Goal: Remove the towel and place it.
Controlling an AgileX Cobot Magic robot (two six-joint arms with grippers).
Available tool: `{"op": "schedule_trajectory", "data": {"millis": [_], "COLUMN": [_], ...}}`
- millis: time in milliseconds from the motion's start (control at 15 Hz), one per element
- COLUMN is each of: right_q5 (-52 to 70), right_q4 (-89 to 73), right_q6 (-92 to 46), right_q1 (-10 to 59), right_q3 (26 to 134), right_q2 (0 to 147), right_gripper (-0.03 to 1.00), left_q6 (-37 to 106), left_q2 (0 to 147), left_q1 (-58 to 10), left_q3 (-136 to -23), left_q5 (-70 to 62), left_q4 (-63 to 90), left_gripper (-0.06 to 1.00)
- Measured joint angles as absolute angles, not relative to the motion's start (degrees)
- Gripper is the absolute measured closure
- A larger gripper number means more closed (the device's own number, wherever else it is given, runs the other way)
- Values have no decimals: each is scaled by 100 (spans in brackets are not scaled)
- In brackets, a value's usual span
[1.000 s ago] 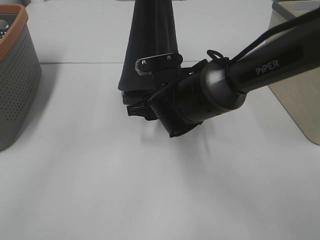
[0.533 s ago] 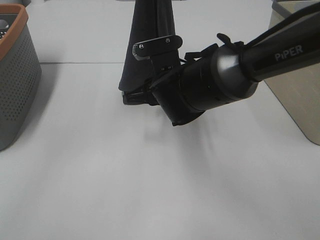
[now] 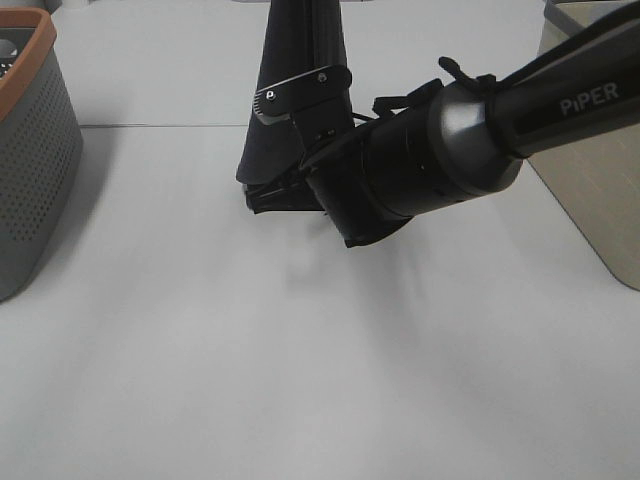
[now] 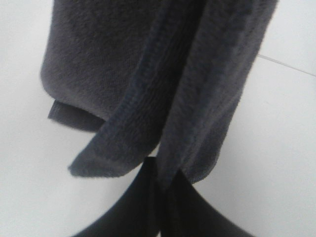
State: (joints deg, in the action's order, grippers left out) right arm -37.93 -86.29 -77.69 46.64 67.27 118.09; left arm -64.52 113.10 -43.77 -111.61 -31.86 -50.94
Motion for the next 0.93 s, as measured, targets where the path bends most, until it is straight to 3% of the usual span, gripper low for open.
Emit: {"op": "schedule_trajectory", "data": {"millis": [200, 400, 600, 933], "right_q5": [-3323, -3283, -2848, -52], "right_q4": [-9798, -9947, -9947, -10015], "right_q6": [-9775, -11035, -11241, -10434], "right_q1": [4664, 4647, 4400, 3604], "right_q3": [6727, 6595, 6016, 5099], "right_q2": [11442, 10628, 9752, 8852], "right_gripper": [95, 95, 95, 95], "left_q6": [-5793, -4784, -3489, -1564], "left_q2": [11190, 10709, 10279, 10101], "left_q1": [-4251, -3896, -3392, -2899], "left_q3": [-11161, -11167, -11167, -11167], "left_q5": [-3191, -3163, -3163, -3426], "left_q4": [-4756, -3862, -2275, -246], "left_gripper": [94, 94, 94, 94]}}
